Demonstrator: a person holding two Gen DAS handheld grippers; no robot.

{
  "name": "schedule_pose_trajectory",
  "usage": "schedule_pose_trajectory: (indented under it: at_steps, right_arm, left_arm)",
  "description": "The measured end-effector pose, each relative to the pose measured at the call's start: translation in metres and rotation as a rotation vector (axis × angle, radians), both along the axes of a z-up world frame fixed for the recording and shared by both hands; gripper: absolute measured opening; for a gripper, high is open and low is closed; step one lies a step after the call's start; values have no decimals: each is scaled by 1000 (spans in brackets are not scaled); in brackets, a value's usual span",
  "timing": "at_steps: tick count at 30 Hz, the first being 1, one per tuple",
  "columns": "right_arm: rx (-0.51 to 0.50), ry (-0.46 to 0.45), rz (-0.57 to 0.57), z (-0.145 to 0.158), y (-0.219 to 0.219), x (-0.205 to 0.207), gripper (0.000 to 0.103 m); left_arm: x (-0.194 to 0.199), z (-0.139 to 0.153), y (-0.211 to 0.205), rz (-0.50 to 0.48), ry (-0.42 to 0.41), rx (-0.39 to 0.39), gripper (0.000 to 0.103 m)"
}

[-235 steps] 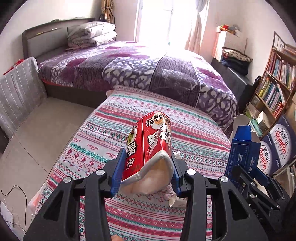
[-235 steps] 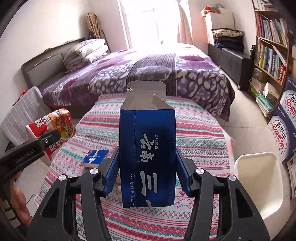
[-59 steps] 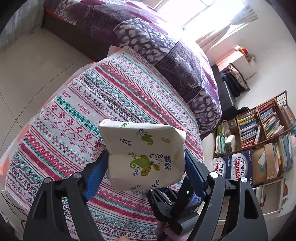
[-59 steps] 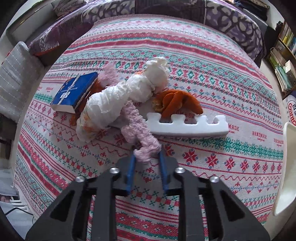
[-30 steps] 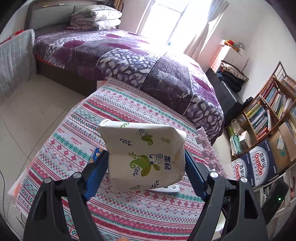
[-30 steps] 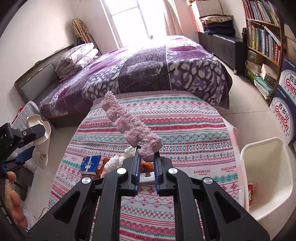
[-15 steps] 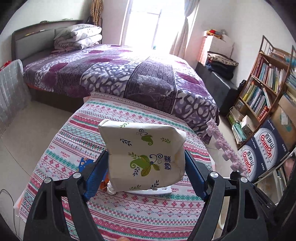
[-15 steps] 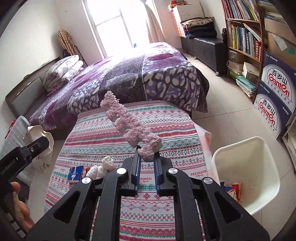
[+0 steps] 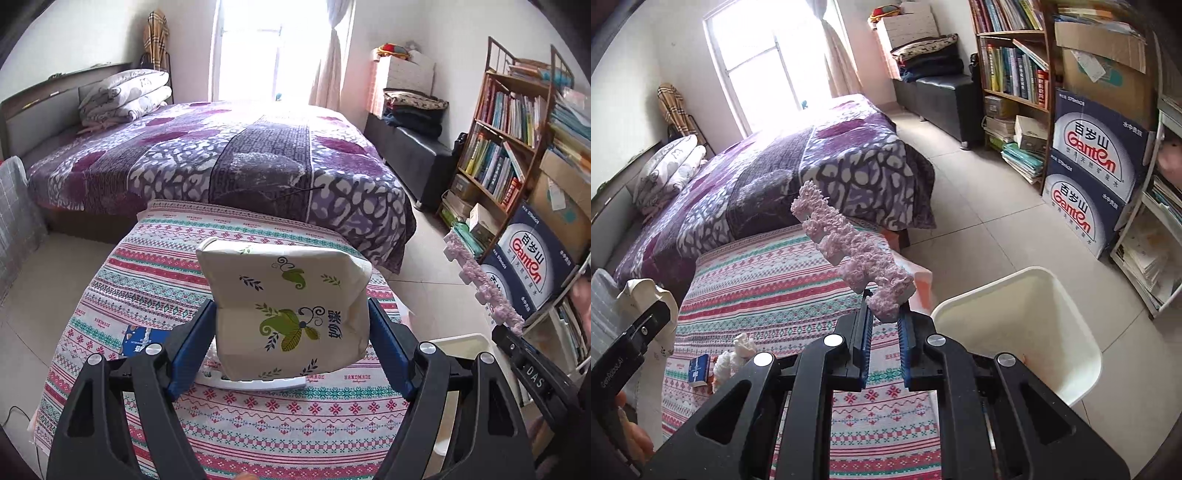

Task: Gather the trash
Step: 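Carry the pink strip into the bin and open the right tool while the left tool holds the tissue pack, then lower the white tissue pack into the bin and open the left tool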

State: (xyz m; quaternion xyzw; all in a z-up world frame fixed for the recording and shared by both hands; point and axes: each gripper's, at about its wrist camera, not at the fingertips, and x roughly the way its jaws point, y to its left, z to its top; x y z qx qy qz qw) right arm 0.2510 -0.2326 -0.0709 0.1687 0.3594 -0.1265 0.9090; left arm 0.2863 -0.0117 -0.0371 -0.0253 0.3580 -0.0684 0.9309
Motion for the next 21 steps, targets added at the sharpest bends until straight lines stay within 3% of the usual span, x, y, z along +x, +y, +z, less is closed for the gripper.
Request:
schedule_pose_trajectory:
  at_steps: [9,10,11,12,21]
  right_arm:
    - [47,92,-198,-14,-63,-14,18]
    - [46,99,-224,-15,-70,-17,23]
    - [45,105,-254,-16,-77,-20,39]
    - [42,104,-284,-16,-84,-23,47]
    - [-50,75,-435,-6,-127,-52,81]
  left_arm:
    - [-4,-11,-49,-103,10,15,78]
    - [-5,-13,-56,-117,12,17,78]
    - [-6,-15,-62,-130,13,19,78]
    - [-8,-16,-69,-145,13,23,78]
    - [-21,-32,-124,-256,21,51,78]
